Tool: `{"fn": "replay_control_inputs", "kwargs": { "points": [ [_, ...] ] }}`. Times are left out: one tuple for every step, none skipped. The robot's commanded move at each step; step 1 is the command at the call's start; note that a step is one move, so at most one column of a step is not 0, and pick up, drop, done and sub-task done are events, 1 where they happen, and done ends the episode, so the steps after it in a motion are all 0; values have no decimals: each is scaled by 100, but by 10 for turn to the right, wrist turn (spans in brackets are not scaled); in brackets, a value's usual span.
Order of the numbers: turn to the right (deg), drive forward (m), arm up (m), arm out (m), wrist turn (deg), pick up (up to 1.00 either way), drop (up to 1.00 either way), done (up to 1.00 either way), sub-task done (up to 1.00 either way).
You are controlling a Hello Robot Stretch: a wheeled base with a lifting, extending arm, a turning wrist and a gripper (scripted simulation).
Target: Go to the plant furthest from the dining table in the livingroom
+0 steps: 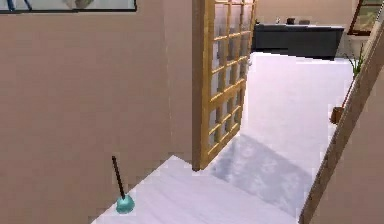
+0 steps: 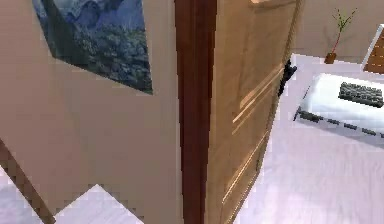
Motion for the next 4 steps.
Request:
{"fn": "replay_control_inputs", "kwargs": {
  "points": [
    [180, 0, 0, 0, 0, 0, 0, 0, 0],
    [0, 100, 0, 0, 0, 0, 0, 0, 0],
    [150, 0, 0, 0, 0, 0, 0, 0, 0],
    [0, 100, 0, 0, 0, 0, 0, 0, 0]
  ]
}}
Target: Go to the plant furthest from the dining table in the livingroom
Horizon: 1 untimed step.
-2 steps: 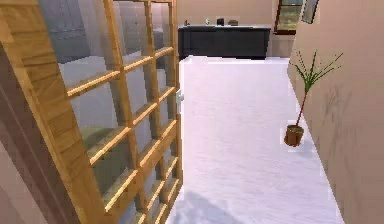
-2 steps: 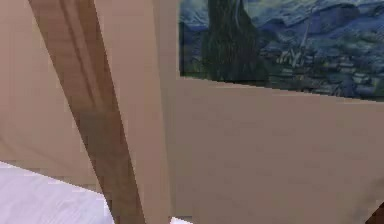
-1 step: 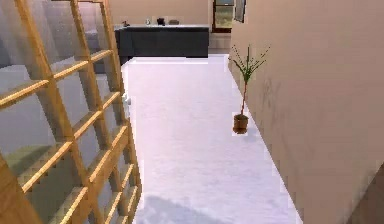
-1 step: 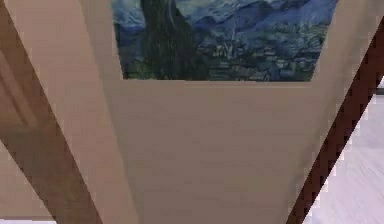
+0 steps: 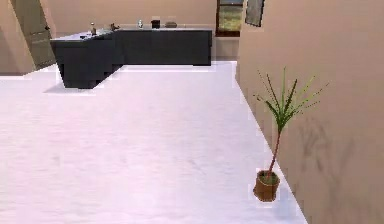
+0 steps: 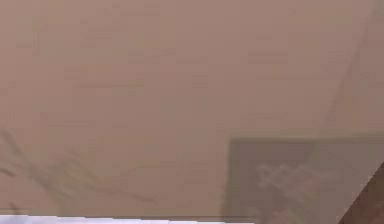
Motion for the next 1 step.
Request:
{"fn": "replay_control_inputs", "kwargs": {
  "points": [
    [60, 0, 0, 0, 0, 0, 0, 0, 0]
  ]
}}
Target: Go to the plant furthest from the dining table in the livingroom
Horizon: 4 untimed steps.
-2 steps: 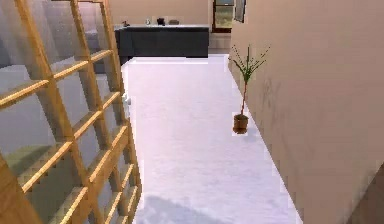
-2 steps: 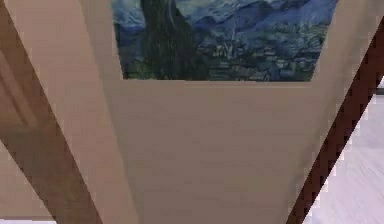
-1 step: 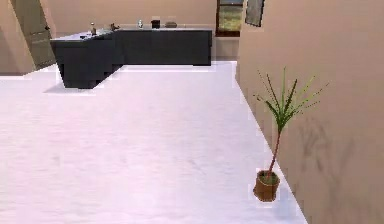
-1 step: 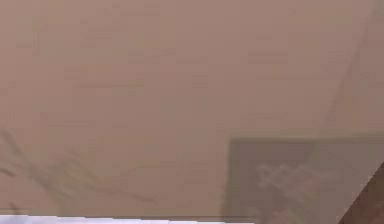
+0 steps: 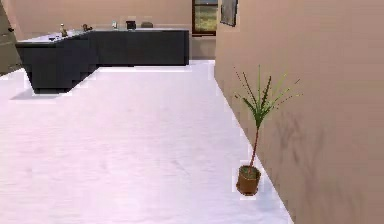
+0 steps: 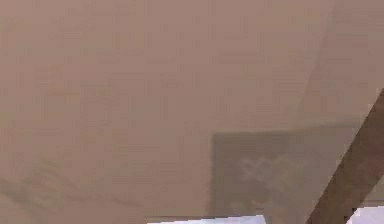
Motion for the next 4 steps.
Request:
{"fn": "replay_control_inputs", "kwargs": {
  "points": [
    [0, 50, 0, 0, 0, 0, 0, 0, 0],
    [-450, 0, 0, 0, 0, 0, 0, 0, 0],
    [-150, 0, 0, 0, 0, 0, 0, 0, 0],
    [0, 35, 0, 0, 0, 0, 0, 0, 0]
  ]
}}
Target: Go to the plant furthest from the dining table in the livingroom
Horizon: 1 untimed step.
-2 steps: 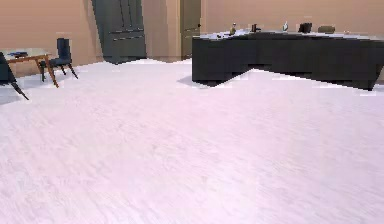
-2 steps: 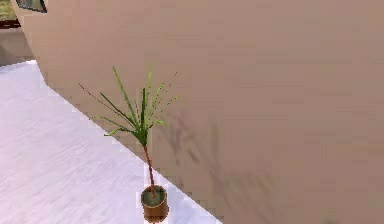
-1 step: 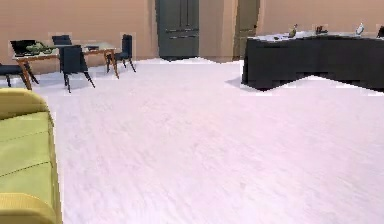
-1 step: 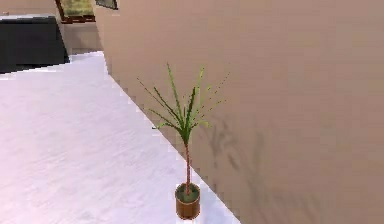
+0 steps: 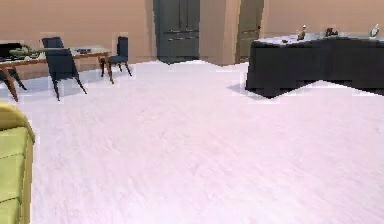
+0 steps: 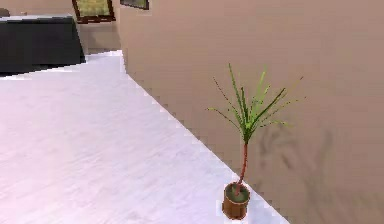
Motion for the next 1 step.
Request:
{"fn": "replay_control_inputs", "kwargs": {
  "points": [
    [-330, 0, 0, 0, 0, 0, 0, 0, 0]
  ]
}}
